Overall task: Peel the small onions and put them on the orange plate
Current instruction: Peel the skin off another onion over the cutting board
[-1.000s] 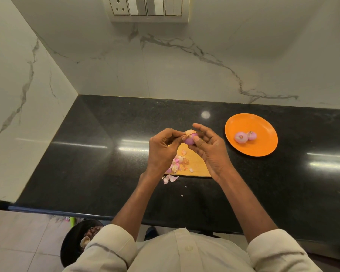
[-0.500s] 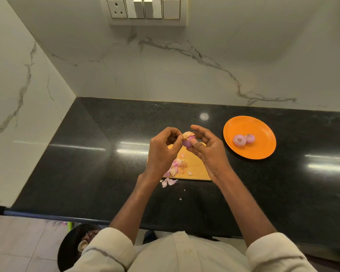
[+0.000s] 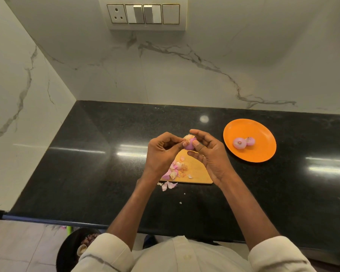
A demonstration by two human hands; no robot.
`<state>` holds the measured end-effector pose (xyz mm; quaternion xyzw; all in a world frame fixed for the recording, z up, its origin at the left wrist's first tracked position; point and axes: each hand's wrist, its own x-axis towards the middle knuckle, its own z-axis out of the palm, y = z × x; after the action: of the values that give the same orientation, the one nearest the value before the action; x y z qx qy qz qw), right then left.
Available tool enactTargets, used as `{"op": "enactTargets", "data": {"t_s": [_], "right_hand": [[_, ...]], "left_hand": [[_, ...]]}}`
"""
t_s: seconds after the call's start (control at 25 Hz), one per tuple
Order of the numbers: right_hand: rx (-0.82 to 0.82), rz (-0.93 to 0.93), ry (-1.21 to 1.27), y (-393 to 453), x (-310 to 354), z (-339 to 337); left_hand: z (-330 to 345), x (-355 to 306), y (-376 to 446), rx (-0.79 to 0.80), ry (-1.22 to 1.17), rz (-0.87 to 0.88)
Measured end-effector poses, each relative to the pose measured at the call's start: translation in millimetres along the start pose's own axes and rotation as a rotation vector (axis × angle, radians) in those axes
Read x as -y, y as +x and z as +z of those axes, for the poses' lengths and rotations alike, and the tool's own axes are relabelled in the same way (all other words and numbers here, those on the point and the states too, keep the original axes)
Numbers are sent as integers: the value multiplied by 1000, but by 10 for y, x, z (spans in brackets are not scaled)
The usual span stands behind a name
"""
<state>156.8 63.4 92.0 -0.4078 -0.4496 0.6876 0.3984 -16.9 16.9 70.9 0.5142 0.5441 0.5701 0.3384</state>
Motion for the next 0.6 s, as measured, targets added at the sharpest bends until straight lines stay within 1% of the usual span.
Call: {"op": "enactTargets", "data": {"t_s": [0.2, 0.28, 0.4, 0.48, 0.6], "right_hand": [[-7, -3, -19, -4, -15, -45], [-9, -18, -41, 3, -12, -31], [-1, -44, -80, 4, -31, -10], [-10, -44, -46, 2, -45, -2], [-34, -60, -76, 0, -59, 13]], "left_hand": [[-32, -28, 11, 66, 95, 1], [-2, -41, 25, 46, 157, 11], [72, -49, 27, -26, 267, 28], [79, -43, 15, -45, 263, 41], [46, -22, -2, -6, 215, 25]]}}
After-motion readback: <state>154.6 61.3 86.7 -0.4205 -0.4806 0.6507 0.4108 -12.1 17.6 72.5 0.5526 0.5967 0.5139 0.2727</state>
